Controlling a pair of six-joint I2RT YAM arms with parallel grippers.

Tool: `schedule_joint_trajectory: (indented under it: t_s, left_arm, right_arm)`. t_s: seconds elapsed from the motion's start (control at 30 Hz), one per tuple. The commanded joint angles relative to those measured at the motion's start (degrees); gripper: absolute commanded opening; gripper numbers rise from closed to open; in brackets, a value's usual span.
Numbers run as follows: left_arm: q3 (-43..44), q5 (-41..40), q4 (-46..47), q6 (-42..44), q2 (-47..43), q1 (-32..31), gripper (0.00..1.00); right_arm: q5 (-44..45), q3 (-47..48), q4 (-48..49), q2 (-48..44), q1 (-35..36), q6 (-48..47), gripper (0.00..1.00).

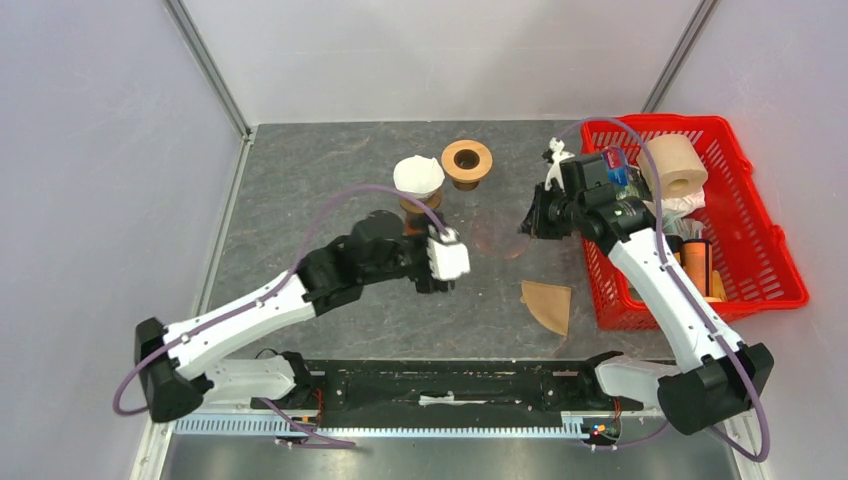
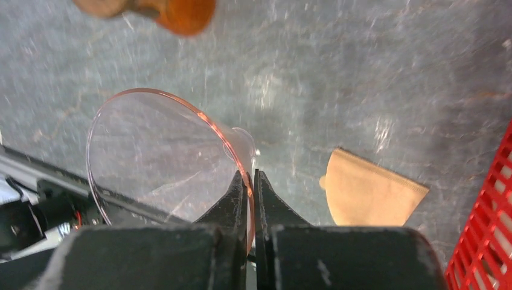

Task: Place the coffee filter in the dripper

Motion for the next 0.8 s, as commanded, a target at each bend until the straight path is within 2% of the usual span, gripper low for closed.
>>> schedule_joint_trajectory:
  t_s: [0.0,0.13,0.27,0.37,0.57,0.77]
  left_arm:
    - [-6.40,-12.43,24.62,-30.48,-6.34,9.12,0.92]
    - [-6.94,-25.04,23.85,-50.88,-9.85,19.07,0.93]
    - [-5.86,-27.00,22.03,-56.81,-10.43,25.80,0.99]
    - [-2.03,-22.57,17.50,-59.95,-7.79,30.72,1.00]
    - [6.98,-12.15,17.12,-61.92,1.76,37.28,1.00]
    - [17.32,-1.53,19.72,-60.90,14.16,38.96,0.99]
  right_arm:
    - [-0.26,7.72,8.20,1.62,-3.01,2.25,0.00]
    - [-0.73,16.60,9.43,9.23,-4.48,2.06,0.00]
    - [-0.06,26.09,10.86,18.80,-4.63,2.11,0.00]
    - [0.91,34.29,10.37,26.58,-4.65,1.42,0.00]
    - [2.06,48.18,8.01,38.74,-4.77,-1.20,0.00]
    - [1.47,55.27,5.79,44.97,-4.80,-2.67,0.00]
